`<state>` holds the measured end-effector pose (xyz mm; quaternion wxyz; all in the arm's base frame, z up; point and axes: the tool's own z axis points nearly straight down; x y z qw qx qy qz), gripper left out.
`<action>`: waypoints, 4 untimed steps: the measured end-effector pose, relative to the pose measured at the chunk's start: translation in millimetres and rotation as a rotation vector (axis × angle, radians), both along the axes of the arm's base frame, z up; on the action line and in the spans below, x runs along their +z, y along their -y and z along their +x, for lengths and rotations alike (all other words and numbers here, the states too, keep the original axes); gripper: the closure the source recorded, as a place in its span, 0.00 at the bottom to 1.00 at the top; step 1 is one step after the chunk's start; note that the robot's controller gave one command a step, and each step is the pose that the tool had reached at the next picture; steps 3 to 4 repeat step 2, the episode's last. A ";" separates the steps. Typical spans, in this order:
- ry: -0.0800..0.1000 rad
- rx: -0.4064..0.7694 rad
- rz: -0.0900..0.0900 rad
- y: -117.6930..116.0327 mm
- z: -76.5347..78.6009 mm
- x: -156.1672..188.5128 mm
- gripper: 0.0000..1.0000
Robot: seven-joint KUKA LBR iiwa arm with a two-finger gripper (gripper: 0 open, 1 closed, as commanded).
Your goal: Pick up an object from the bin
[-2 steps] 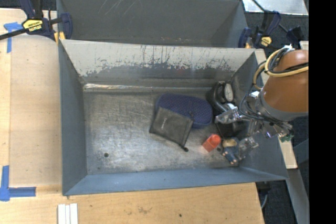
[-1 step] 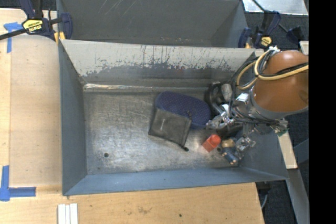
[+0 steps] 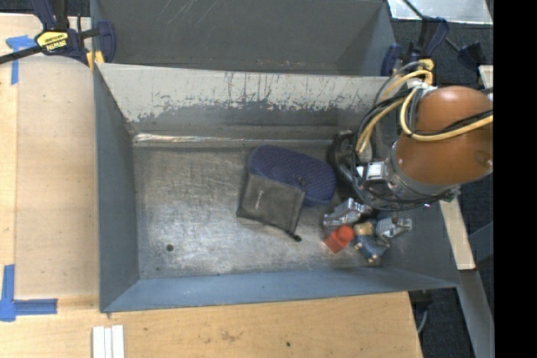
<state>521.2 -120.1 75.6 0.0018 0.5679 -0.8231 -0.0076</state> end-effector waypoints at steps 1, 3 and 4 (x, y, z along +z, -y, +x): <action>-0.003 -0.001 -0.015 9.0 0.1 1.9 1.00; 0.022 -0.003 -0.012 9.2 2.3 95.3 1.00; 0.022 -0.003 -0.012 9.2 2.3 95.3 1.00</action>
Offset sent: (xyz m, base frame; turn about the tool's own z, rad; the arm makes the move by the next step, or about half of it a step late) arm 0.0000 0.0000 0.0000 0.0000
